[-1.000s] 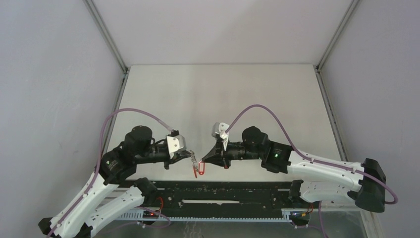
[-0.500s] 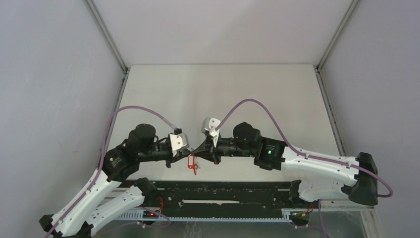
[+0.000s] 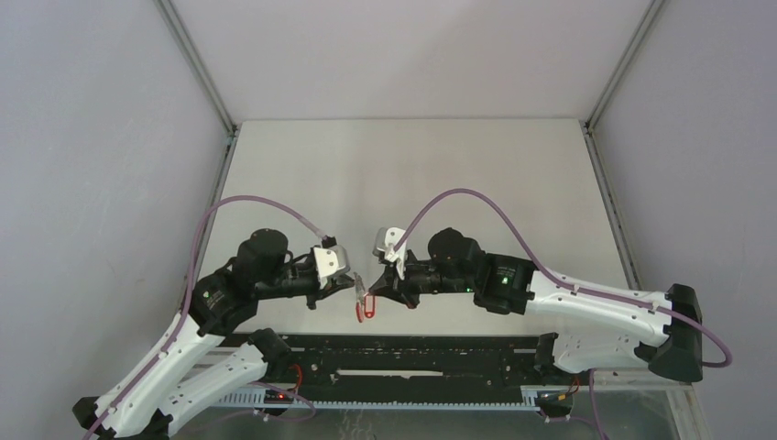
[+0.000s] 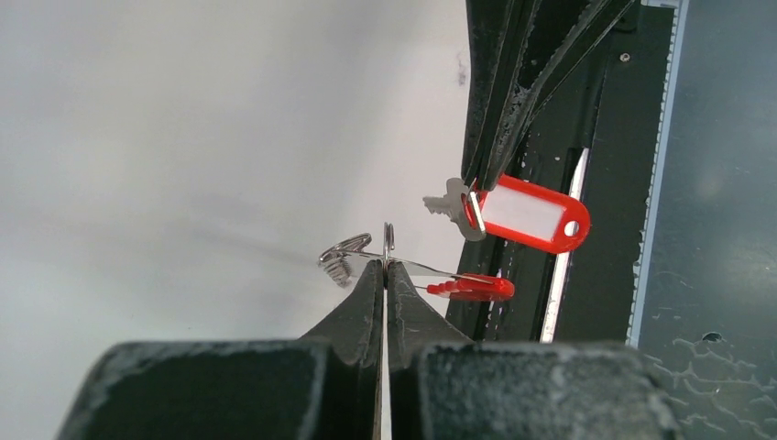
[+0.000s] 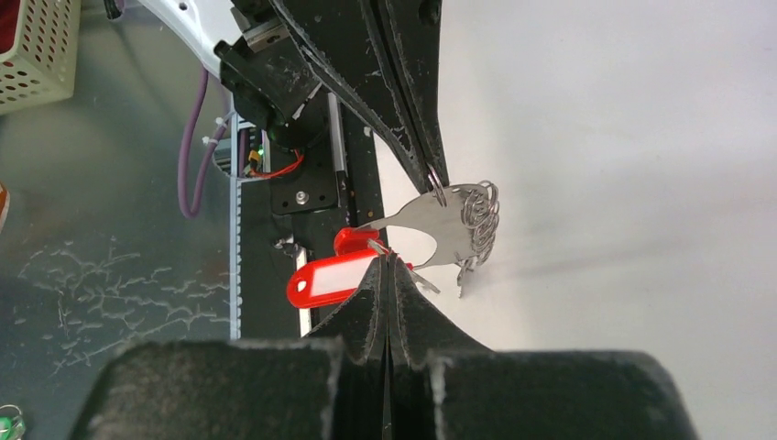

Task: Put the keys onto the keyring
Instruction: Insert the key onto the keyring.

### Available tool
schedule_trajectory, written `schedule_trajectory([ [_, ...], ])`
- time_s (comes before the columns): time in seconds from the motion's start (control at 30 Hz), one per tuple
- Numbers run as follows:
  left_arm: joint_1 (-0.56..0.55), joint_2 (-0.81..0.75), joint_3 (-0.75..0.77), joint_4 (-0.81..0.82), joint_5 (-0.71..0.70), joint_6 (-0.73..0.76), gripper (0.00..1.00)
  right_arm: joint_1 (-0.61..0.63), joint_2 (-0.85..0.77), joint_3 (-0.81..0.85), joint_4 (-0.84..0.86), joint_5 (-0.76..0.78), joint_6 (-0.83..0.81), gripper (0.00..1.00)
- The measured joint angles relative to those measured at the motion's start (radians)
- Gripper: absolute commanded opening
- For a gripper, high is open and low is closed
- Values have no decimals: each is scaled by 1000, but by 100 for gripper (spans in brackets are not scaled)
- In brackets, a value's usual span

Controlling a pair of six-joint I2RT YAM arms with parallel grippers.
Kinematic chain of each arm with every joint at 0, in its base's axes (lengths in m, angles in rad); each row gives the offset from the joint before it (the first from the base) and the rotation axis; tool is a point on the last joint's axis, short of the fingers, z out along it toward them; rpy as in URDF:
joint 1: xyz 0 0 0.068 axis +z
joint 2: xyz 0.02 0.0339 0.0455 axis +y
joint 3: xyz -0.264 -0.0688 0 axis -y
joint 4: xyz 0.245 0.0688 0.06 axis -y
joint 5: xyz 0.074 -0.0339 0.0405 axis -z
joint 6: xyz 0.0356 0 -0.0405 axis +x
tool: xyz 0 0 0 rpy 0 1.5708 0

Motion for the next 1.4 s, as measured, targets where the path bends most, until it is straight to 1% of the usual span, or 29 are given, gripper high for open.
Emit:
schedule_trajectory([
  [0.37,0,0,0,0,0,0,0,26,49,33,39,8,-14,0],
  [0.97,-1,-6,0,0,-2,0,0,58,89,33,134,116,-9,0],
  [1.4,-1,-20,0,0,-16,5,0,72,95,33,151,179,26,0],
])
